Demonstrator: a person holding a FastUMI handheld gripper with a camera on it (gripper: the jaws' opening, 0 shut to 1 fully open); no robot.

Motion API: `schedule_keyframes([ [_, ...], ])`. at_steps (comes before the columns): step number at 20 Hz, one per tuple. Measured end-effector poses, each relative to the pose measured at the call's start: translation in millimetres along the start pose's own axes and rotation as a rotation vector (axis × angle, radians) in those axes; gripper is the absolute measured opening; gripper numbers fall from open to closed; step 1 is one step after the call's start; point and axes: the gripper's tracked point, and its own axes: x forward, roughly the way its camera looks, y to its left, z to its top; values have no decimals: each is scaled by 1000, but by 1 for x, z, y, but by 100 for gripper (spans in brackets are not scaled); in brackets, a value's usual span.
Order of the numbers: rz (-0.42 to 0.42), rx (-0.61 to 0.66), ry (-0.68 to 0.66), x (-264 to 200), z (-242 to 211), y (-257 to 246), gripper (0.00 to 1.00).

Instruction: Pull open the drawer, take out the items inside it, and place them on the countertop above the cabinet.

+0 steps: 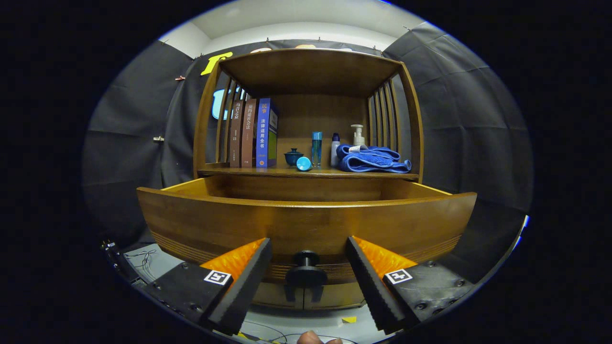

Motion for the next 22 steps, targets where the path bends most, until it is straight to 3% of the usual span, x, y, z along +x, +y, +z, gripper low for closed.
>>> schedule_keyframes([
  [12,-11,23,2,104,10,5,100],
  [22,-22,7,16,151,6,8,100],
])
